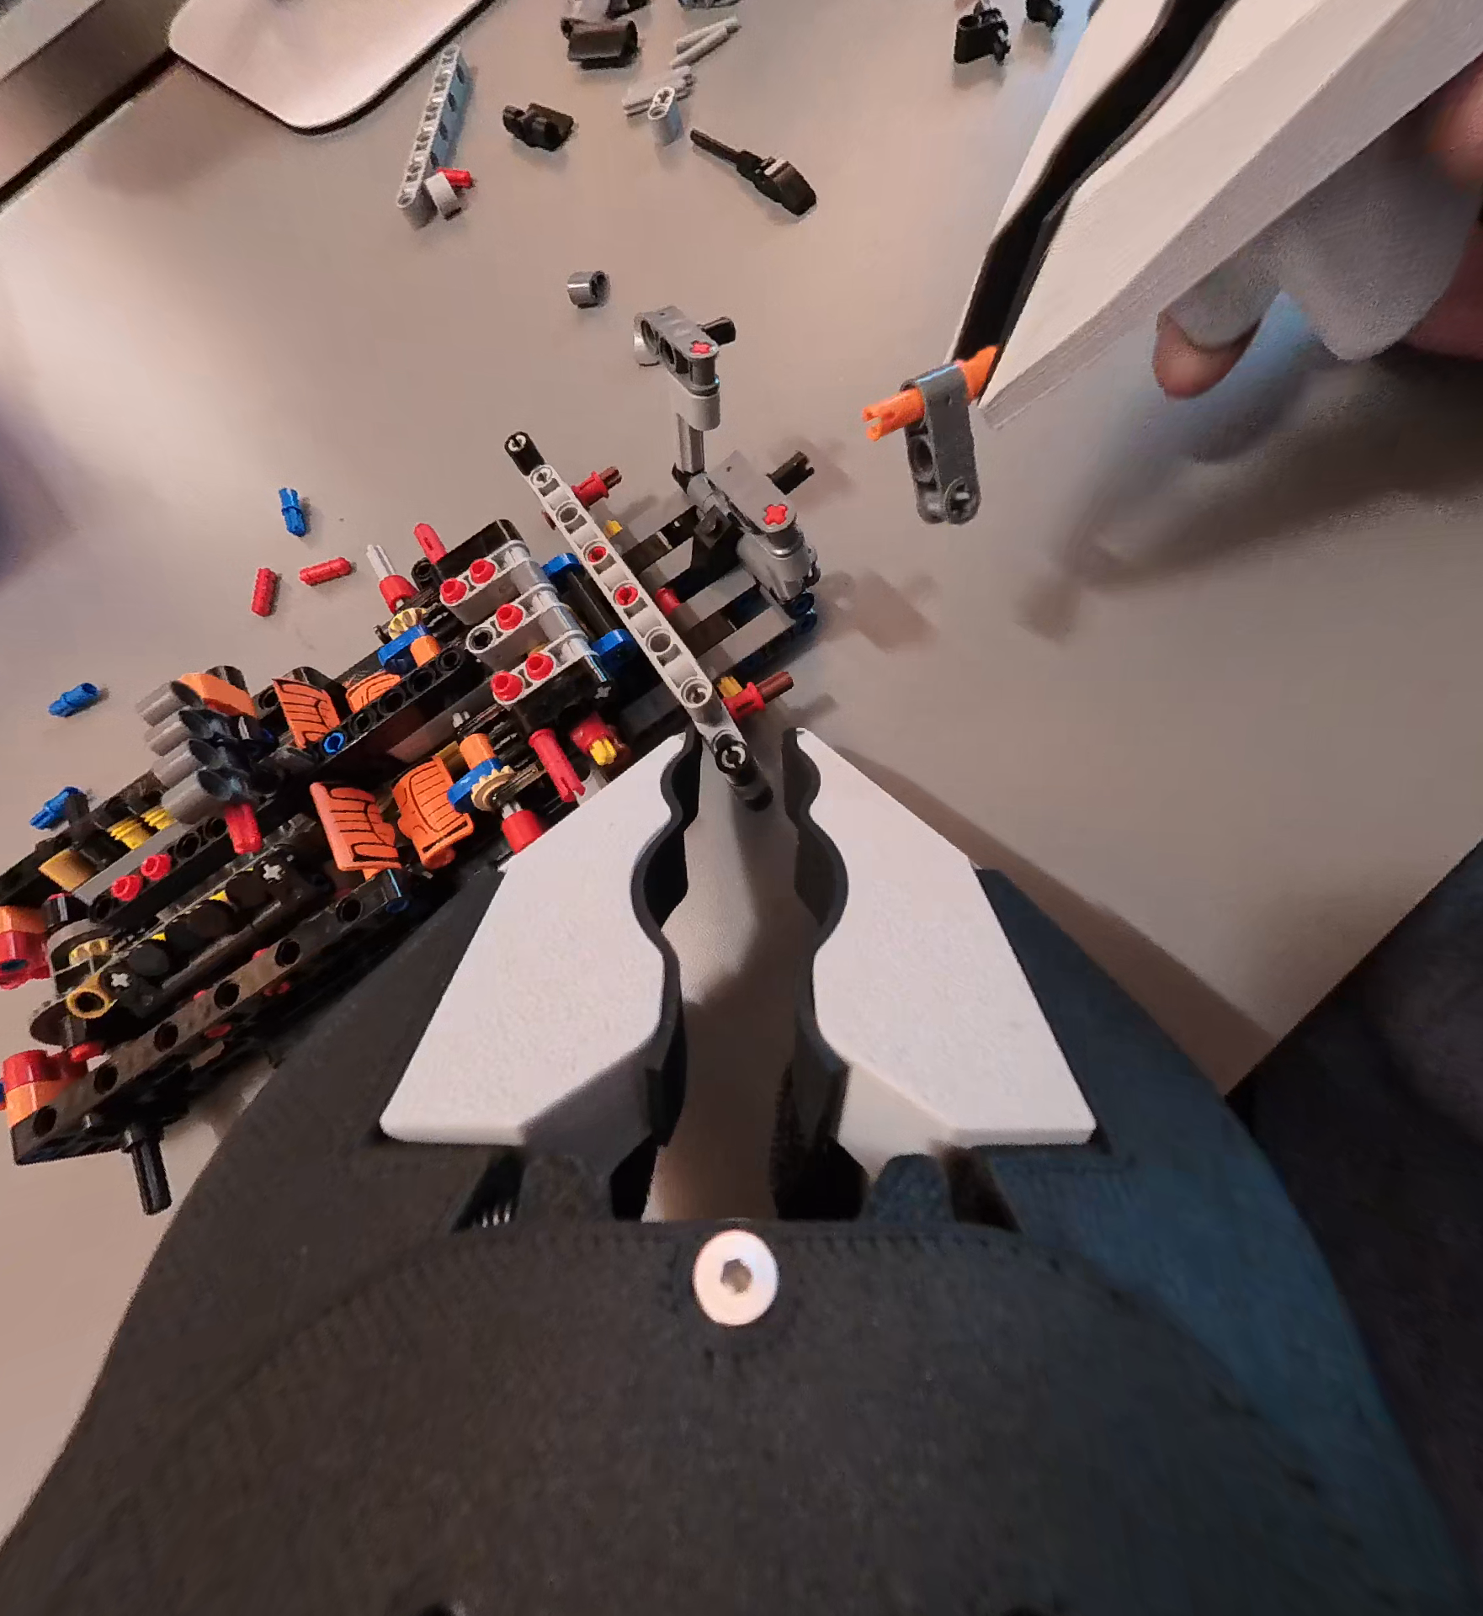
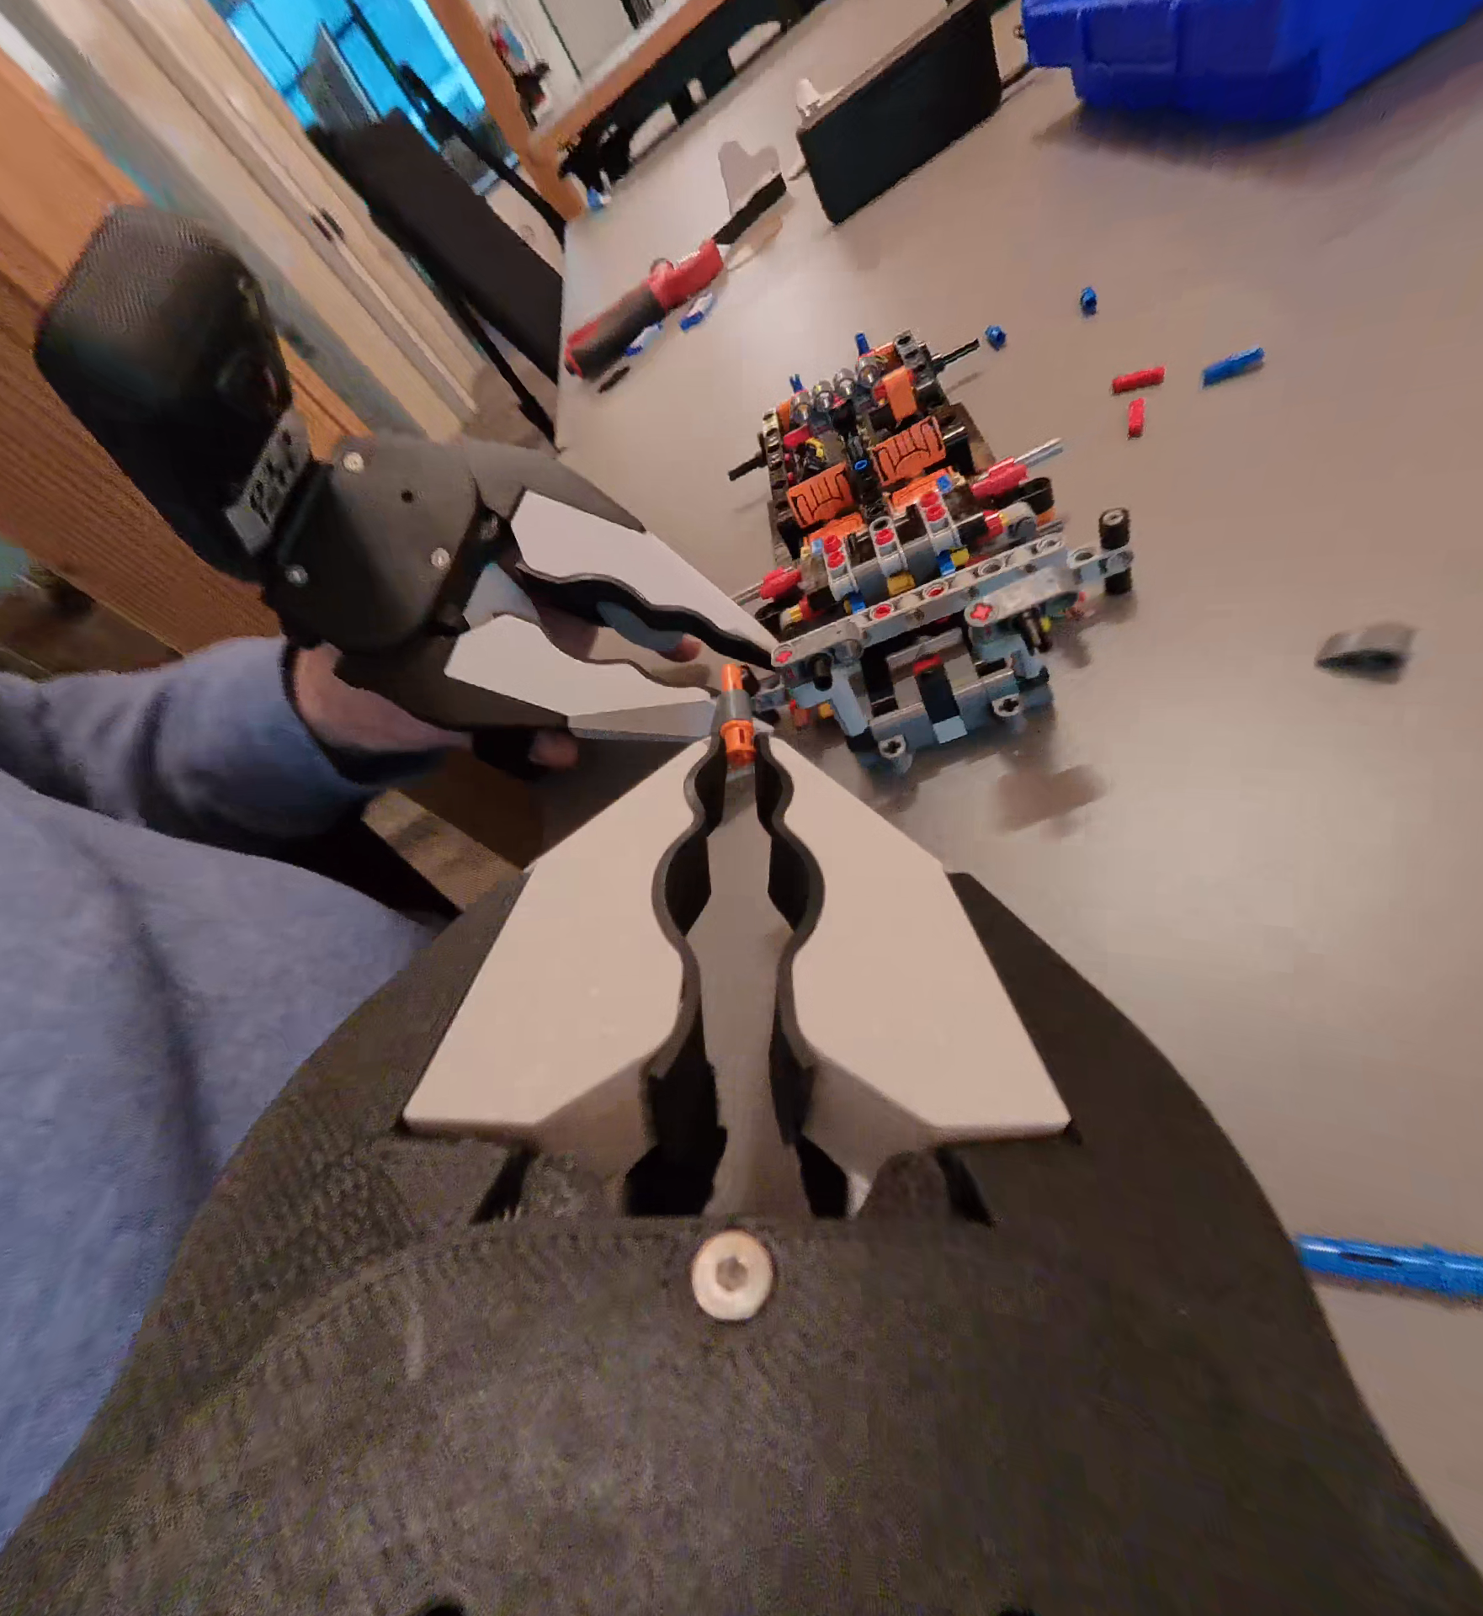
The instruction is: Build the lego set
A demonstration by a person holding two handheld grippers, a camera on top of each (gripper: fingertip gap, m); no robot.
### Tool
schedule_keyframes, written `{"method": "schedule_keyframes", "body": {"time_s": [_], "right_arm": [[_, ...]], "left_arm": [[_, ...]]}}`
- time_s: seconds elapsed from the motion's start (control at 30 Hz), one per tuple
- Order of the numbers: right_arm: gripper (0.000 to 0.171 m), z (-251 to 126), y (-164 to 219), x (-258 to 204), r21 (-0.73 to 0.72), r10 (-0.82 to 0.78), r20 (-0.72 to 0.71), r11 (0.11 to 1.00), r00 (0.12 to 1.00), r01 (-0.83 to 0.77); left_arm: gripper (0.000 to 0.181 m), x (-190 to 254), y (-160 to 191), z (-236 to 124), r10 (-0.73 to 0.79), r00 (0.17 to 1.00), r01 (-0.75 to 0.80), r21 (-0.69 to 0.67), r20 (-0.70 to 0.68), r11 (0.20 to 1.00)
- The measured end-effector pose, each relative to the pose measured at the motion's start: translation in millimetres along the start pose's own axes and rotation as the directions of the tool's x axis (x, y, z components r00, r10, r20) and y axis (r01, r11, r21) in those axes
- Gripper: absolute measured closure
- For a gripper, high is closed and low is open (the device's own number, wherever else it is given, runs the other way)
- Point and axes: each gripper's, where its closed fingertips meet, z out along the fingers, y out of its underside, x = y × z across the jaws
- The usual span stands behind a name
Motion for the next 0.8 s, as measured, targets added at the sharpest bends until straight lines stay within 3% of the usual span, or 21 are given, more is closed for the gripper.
{"method": "schedule_keyframes", "body": {"time_s": [0.37,0.8], "right_arm": [[0.167,-7,-18,-10,0.112,0.132,0.154,0.982,0.979,-0.15],[0.167,-16,-26,-16,0.157,0.144,0.173,0.973,0.974,-0.171]], "left_arm": [[0.164,-4,-2,-7,-0.012,1.0,0.012,0.024,0.012,1.0],[0.166,-2,-28,-28,0.039,0.997,-0.048,0.145,0.061,0.988]]}}
